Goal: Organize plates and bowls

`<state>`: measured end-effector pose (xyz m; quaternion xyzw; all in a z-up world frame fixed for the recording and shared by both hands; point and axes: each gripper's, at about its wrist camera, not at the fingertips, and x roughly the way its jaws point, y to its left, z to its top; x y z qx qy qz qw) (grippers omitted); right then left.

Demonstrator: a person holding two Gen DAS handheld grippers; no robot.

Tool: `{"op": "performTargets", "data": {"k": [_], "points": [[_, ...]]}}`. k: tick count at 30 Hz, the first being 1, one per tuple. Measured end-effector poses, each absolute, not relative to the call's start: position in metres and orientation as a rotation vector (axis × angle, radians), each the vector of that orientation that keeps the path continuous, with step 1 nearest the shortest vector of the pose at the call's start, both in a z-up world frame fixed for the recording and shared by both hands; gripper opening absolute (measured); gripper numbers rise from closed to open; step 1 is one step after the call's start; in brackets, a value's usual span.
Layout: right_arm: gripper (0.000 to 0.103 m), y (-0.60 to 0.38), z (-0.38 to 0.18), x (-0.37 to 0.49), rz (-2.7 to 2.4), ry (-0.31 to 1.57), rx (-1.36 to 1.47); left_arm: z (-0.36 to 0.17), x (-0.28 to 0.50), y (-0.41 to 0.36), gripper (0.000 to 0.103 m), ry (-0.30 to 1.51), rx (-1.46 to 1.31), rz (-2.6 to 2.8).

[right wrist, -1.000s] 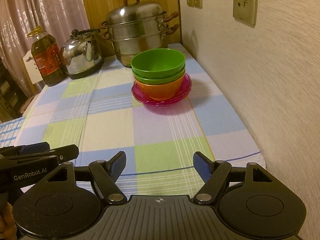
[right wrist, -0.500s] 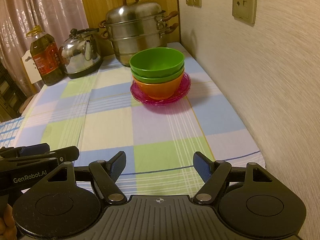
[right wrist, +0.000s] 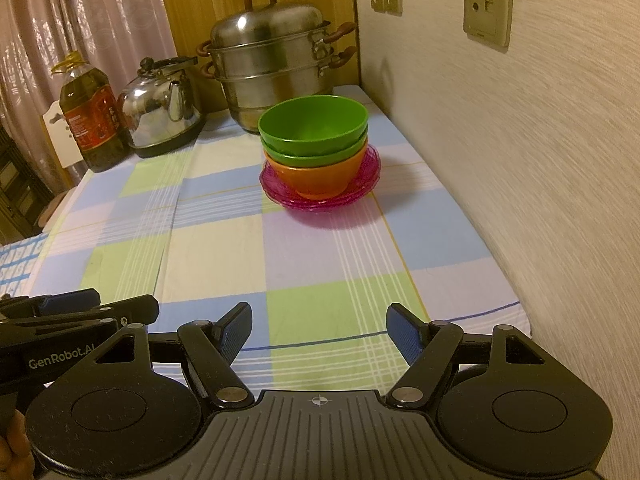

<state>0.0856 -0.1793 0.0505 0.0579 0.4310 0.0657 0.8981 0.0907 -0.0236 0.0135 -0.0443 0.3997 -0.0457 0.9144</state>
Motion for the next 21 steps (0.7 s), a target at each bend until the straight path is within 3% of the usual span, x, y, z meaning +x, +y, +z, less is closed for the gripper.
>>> {"op": "performTargets", "data": {"k": [21], "points": [[0.074, -0.1797, 0.0492, 0.0865, 0.136, 0.892, 0.118, 0.0139, 0.0917, -0.0228, 0.066, 0.827, -0.09, -0.089]]}}
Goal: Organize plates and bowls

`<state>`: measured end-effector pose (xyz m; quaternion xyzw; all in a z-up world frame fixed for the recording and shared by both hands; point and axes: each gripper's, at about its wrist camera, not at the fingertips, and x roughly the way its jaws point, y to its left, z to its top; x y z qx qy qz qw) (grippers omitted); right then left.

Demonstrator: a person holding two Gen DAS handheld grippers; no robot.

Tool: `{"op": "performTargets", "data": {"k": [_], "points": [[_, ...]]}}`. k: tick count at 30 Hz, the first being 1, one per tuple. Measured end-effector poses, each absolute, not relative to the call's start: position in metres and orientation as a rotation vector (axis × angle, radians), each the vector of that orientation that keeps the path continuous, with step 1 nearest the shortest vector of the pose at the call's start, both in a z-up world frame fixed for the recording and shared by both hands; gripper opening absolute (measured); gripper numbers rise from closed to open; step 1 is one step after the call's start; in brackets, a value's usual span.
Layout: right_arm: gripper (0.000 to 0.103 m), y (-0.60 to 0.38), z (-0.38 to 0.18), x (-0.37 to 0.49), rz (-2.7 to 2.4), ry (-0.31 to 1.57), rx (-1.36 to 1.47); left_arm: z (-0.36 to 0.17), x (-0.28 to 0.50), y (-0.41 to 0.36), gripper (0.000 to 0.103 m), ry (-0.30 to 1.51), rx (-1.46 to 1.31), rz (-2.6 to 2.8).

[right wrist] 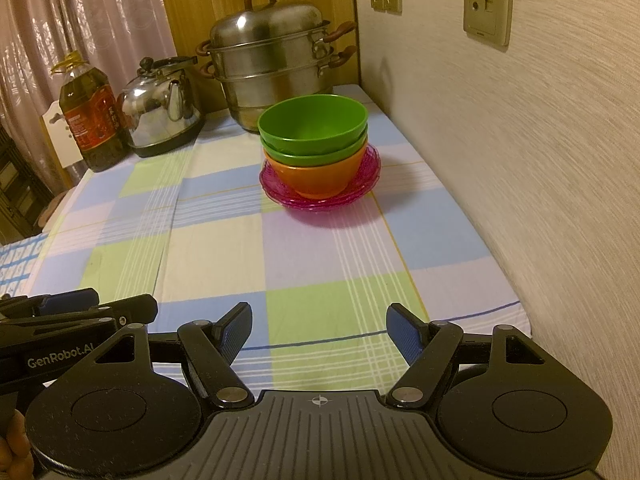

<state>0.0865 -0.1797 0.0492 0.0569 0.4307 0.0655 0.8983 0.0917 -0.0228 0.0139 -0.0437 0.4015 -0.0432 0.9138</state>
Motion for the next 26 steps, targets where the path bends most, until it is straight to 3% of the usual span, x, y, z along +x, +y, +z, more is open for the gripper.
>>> {"op": "performTargets", "data": {"k": [26], "points": [[0.074, -0.1792, 0.0496, 0.0863, 0.134, 0.889, 0.119, 0.0164, 0.0936, -0.022, 0.068, 0.81, -0.092, -0.093]]}}
